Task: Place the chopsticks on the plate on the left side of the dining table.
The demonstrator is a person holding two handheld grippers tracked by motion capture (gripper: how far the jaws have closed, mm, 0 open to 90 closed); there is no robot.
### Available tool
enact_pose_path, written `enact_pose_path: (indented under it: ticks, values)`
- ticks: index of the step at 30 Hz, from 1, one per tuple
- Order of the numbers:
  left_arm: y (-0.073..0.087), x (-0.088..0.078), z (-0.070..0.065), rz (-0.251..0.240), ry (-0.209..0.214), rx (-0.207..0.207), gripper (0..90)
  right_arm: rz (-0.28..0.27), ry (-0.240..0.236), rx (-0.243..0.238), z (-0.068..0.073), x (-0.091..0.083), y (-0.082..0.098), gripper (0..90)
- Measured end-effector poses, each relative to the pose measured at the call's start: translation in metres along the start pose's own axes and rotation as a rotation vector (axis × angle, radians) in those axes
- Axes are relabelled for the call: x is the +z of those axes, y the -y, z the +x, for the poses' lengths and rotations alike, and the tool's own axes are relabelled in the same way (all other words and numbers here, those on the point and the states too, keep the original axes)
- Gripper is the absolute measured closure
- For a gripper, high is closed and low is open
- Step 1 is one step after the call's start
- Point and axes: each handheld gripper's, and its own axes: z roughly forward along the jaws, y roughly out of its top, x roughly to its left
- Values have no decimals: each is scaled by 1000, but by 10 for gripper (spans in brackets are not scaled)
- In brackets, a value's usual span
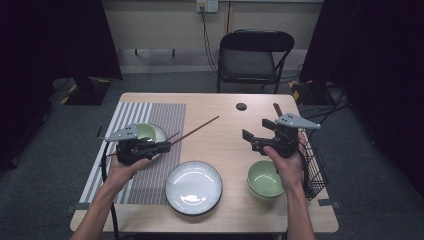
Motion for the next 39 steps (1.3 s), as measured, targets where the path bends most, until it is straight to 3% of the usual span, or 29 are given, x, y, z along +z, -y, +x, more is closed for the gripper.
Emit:
enact_pose_path:
  ticks: [15,19,27,31,39]
  values:
    - [15,-24,18,40,-77,-20,847,27,40,12,-13,-18,14,163]
    - [25,-30,26,72,-106,-36,847,34,52,15,-16,-22,18,163]
    - [40,-33,33,100,-133,-62,847,31,47,29,-19,-23,20,163]
    - [56,-34,41,117,-153,-98,847,50,47,27,-19,-18,24,163]
    - [69,-34,51,158,-191,-111,846,58,44,22,-17,-15,25,163]
